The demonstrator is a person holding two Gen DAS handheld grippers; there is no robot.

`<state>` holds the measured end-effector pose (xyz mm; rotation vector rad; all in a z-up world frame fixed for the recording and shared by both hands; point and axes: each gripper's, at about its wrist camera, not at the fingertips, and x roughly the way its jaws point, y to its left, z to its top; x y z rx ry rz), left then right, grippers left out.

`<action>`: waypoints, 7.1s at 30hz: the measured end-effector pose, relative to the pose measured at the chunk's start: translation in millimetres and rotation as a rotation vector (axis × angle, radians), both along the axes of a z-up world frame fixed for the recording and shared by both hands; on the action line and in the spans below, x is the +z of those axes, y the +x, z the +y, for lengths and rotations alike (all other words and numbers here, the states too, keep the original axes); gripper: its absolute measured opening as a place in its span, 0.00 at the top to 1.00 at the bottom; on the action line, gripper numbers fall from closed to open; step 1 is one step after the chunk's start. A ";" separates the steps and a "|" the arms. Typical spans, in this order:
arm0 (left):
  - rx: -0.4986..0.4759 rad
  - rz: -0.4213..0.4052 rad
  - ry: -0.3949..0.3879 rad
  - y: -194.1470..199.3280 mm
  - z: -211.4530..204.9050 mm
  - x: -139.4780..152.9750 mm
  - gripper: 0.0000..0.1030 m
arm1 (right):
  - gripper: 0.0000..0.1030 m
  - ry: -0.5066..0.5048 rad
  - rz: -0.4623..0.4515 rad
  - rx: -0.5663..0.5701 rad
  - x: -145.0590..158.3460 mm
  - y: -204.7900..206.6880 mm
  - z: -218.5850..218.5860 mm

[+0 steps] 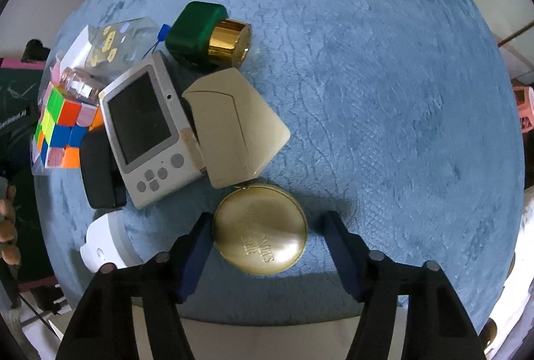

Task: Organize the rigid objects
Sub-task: 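Grasp the clear plastic box with the left tool while the right tool grasps the gold compact, then place the clear box in the tray with the left tool while the right tool places the gold compact, then grasp the white plastic clip with the left tool while the right tool grasps the beige case, then lower the white clip into the tray with the left tool while the right tool lowers the beige case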

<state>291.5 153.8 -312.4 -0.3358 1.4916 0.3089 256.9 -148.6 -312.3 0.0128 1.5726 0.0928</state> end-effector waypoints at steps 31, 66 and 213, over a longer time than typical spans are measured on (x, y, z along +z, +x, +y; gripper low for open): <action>-0.508 -0.501 0.022 -204.6 -155.6 238.7 0.37 | 0.46 0.218 -0.410 0.066 212.1 -147.5 -80.2; -0.574 -0.165 0.042 -269.5 -202.1 97.4 0.08 | 0.25 0.081 -0.156 0.217 84.4 -236.6 -87.3; -0.071 0.120 -0.095 -69.1 -98.2 8.3 0.18 | 0.56 0.047 -0.050 0.161 19.6 28.0 -40.5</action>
